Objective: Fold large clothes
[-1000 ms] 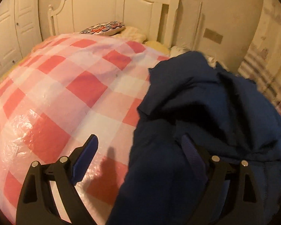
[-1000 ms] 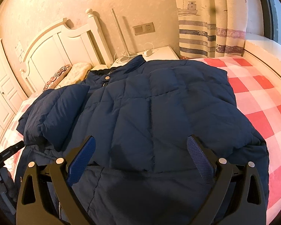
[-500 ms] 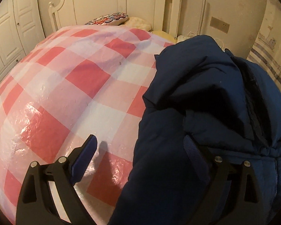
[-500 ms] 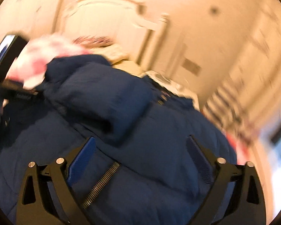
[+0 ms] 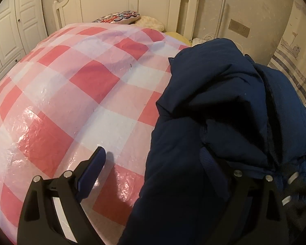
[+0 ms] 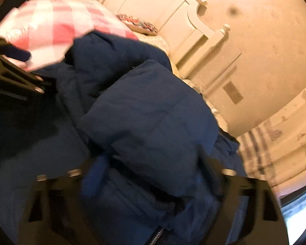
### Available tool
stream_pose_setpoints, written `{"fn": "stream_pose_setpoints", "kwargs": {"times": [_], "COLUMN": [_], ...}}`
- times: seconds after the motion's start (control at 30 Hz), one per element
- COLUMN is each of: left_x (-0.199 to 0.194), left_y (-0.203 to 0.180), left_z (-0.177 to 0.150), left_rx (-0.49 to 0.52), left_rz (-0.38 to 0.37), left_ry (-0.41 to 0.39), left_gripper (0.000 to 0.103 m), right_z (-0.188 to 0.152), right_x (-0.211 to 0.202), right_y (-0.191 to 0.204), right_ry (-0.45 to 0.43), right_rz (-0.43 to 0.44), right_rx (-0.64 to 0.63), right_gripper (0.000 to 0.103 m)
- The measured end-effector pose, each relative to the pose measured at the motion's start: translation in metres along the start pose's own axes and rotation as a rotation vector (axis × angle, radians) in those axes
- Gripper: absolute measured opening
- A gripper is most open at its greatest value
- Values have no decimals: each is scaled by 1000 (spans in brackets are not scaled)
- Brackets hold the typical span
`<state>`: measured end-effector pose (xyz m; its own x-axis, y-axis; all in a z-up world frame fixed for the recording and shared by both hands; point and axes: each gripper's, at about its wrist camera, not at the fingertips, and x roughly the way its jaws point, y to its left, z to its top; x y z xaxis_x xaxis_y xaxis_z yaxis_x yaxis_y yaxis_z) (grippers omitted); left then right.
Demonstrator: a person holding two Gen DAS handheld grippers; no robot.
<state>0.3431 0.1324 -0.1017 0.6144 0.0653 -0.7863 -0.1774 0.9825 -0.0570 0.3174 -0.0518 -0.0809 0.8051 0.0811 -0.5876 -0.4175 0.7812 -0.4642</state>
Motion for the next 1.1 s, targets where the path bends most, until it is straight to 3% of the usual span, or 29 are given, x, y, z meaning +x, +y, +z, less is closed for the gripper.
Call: {"fn": "stream_pose_setpoints", "kwargs": {"times": [0.07, 0.17, 0.23, 0.3, 0.33, 0.43, 0.47, 0.53, 0.6, 0.67, 0.73, 0.8, 0.83, 0.97, 1.1], "left_x": [0, 1, 1, 1, 2, 2, 1, 2, 1, 2, 2, 2, 2, 2, 2], "left_y": [0, 1, 1, 2, 2, 2, 2, 2, 3, 3, 3, 3, 3, 3, 2], "left_z": [0, 0, 0, 0, 0, 0, 0, -1, -1, -1, 0, 0, 0, -1, -1], "left_rx": [-4, -6, -9, -13, -14, -13, -12, -15, -17, -18, -18, -19, -19, -20, -21], "left_rz": [-4, -8, -9, -13, -14, -13, -12, -13, -13, -13, -13, -14, -14, -14, -15], "left_ry": [1, 3, 2, 5, 6, 6, 6, 6, 6, 8, 7, 9, 9, 10, 9], "left_gripper": [93, 93, 93, 93, 93, 93, 93, 93, 93, 93, 93, 93, 93, 93, 93], "right_z": [-3, -28, -73, -120, -142, -179, -196, -218, -224, -220, -217, -215, -214, -213, -196], "right_x": [-25, -52, -65, -65, -61, -41, -30, -19, -22, -23, -25, -25, -25, -28, -62], "right_y": [-34, -101, -154, -186, -196, -205, -206, -205, -206, -206, -203, -202, -202, -206, -207], "right_ry": [-89, -205, -300, -332, -306, -129, -84, -87, -109, -121, -146, -139, -135, -126, -251], "right_rz": [61, 176, 264, 322, 327, 261, 300, 368, 372, 369, 395, 374, 368, 348, 252], "right_rx": [191, 552, 882, 1127, 1206, 1269, 1334, 1443, 1474, 1468, 1457, 1439, 1431, 1412, 1293], "right_gripper": [43, 40, 39, 39, 39, 40, 43, 47, 48, 65, 74, 74, 72, 32, 24]}}
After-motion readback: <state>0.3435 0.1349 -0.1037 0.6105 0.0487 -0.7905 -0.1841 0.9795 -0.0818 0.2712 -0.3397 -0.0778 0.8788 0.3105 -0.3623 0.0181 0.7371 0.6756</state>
